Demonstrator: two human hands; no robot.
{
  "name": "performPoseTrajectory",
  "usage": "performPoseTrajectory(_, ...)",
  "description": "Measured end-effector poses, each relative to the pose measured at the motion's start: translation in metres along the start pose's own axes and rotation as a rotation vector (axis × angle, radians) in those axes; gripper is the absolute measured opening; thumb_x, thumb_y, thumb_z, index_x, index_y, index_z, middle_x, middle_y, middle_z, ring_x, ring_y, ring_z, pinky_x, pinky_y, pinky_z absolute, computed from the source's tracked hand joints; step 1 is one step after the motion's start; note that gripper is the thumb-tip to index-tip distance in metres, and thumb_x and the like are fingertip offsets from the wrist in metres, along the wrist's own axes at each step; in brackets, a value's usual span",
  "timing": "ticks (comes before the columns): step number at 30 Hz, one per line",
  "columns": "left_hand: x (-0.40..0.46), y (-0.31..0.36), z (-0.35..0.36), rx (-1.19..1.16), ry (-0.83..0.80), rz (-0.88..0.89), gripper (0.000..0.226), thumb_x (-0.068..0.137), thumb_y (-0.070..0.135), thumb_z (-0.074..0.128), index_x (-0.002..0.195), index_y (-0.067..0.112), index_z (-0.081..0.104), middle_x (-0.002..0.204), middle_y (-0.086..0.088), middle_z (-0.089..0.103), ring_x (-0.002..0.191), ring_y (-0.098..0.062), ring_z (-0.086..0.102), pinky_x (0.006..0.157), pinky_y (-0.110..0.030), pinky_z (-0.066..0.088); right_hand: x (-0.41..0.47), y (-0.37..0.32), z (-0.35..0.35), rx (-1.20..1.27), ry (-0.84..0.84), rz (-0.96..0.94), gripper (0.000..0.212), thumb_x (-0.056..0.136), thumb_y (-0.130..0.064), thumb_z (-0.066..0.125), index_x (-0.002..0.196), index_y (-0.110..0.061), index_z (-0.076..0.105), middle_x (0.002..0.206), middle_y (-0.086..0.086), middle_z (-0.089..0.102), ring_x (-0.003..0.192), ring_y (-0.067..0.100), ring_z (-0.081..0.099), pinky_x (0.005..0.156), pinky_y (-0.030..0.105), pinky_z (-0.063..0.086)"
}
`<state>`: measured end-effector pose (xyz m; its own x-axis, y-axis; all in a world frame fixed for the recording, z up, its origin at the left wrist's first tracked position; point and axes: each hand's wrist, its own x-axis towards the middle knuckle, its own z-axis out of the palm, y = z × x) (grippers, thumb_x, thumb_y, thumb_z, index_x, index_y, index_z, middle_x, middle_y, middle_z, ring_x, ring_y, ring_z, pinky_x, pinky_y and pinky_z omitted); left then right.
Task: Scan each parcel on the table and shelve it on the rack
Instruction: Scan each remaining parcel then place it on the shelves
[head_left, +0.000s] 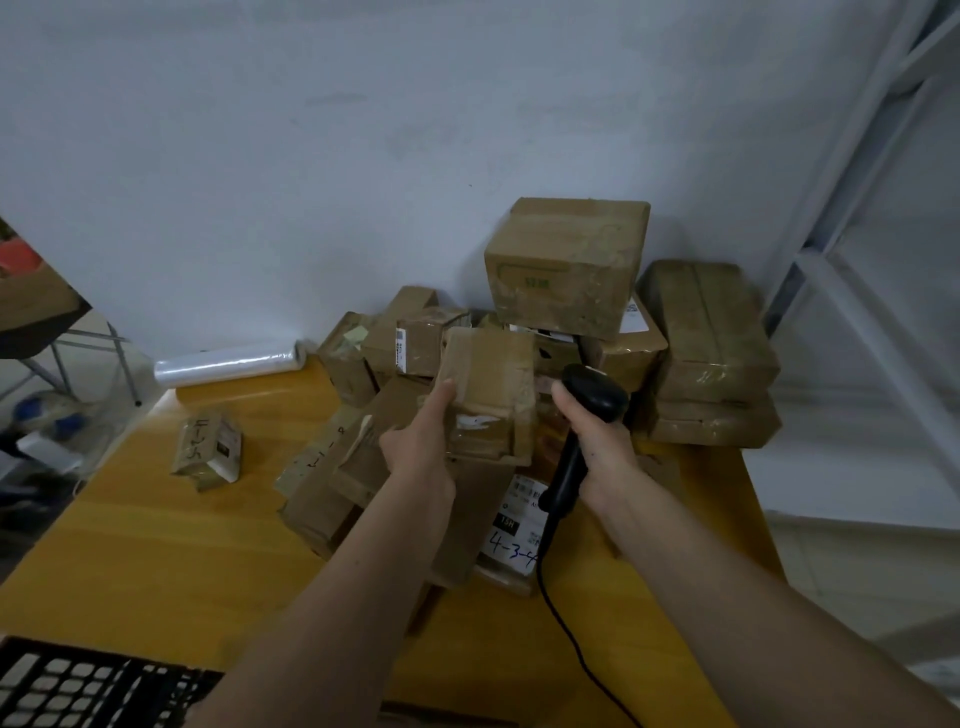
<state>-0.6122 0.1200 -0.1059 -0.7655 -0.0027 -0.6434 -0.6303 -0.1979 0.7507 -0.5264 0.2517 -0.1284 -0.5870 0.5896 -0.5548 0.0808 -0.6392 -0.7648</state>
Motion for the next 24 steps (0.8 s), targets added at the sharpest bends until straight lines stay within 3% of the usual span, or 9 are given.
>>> performPoseTrajectory(4,-0.005,-0.006,0.0,-0.033,-0.029,0.005,0.103,0.056,0.035,0.092,0.141,0.013,0.038,0.121,-0.015,0.06,0.095,-0.032,0.067,0.078,-0.047,0.059,-0.011,-0.005,0.006,0.008,-0.041,-0.034,0.089,0.041,-0.042,0.093,0.121,-0.018,0.061,0.109,0.007,0.072,0.102,0.029,0.066,0.096,0.052,0.05)
performPoseTrajectory(7,-0.008,-0.01,0.0,-0.012,-0.058,0.014,0.1,0.057,0.037,0.091,0.14,0.012,0.042,0.121,-0.013,0.061,0.1,-0.03,0.065,0.086,-0.045,0.057,-0.02,-0.008,0.005,-0.007,-0.073,-0.017,0.108,0.027,-0.043,0.094,0.125,-0.015,0.06,0.109,0.009,0.072,0.102,0.031,0.067,0.094,0.054,0.052)
performPoseTrajectory(10,-0.008,-0.014,-0.003,-0.005,-0.136,0.021,0.087,0.06,0.039,0.089,0.132,0.01,0.051,0.116,-0.011,0.066,0.1,-0.028,0.067,0.085,-0.039,0.056,-0.027,-0.012,0.001,-0.024,-0.11,-0.004,0.096,0.032,-0.039,0.094,0.119,-0.014,0.063,0.096,0.008,0.076,0.093,0.029,0.071,0.086,0.053,0.056)
performPoseTrajectory(13,-0.008,-0.016,-0.01,0.068,-0.218,0.02,0.075,0.062,0.039,0.088,0.125,0.009,0.058,0.113,-0.01,0.068,0.103,-0.028,0.065,0.095,-0.041,0.05,-0.034,-0.014,-0.004,-0.077,-0.142,-0.03,0.082,0.038,-0.034,0.092,0.113,-0.016,0.065,0.092,0.005,0.077,0.092,0.027,0.071,0.085,0.052,0.057)
performPoseTrajectory(15,-0.008,-0.018,-0.014,0.161,-0.202,0.042,0.074,0.064,0.038,0.086,0.127,0.01,0.057,0.116,-0.01,0.066,0.106,-0.028,0.063,0.09,-0.041,0.05,-0.034,-0.014,-0.007,-0.168,-0.118,-0.1,0.069,0.046,-0.031,0.093,0.109,-0.021,0.066,0.099,0.002,0.074,0.092,0.019,0.069,0.08,0.04,0.059)
performPoseTrajectory(17,-0.01,-0.018,-0.014,0.26,-0.125,0.132,0.072,0.069,0.035,0.084,0.13,0.013,0.053,0.113,-0.006,0.063,0.102,-0.025,0.061,0.085,-0.038,0.052,-0.036,-0.013,-0.009,-0.287,-0.098,-0.21,0.051,0.057,-0.028,0.092,0.101,-0.026,0.066,0.1,-0.004,0.072,0.091,0.009,0.068,0.067,0.021,0.055)
performPoseTrajectory(18,-0.013,-0.017,-0.012,0.293,-0.099,0.196,0.07,0.072,0.032,0.083,0.131,0.015,0.051,0.108,-0.001,0.06,0.096,-0.019,0.06,0.078,-0.034,0.053,-0.036,-0.011,-0.01,-0.371,-0.071,-0.272,0.05,0.061,-0.028,0.091,0.103,-0.027,0.065,0.103,-0.006,0.071,0.097,0.009,0.066,0.068,0.019,0.052)
performPoseTrajectory(21,-0.027,-0.014,-0.002,0.377,-0.145,0.38,0.059,0.08,0.031,0.077,0.131,0.021,0.052,0.099,0.009,0.057,0.087,-0.006,0.055,0.061,-0.021,0.041,-0.039,-0.005,-0.012,-0.716,0.068,-0.463,0.074,0.063,-0.033,0.089,0.127,-0.022,0.053,0.122,0.0,0.063,0.117,0.019,0.057,0.091,0.03,0.046)
performPoseTrajectory(24,-0.041,-0.012,0.008,0.419,-0.288,0.422,0.05,0.086,0.034,0.07,0.131,0.023,0.053,0.116,0.003,0.06,0.103,-0.015,0.06,0.083,-0.029,0.049,-0.047,-0.001,-0.013,-0.855,0.076,-0.627,0.077,0.063,-0.034,0.089,0.128,-0.017,0.051,0.123,0.003,0.062,0.114,0.02,0.059,0.086,0.028,0.049)
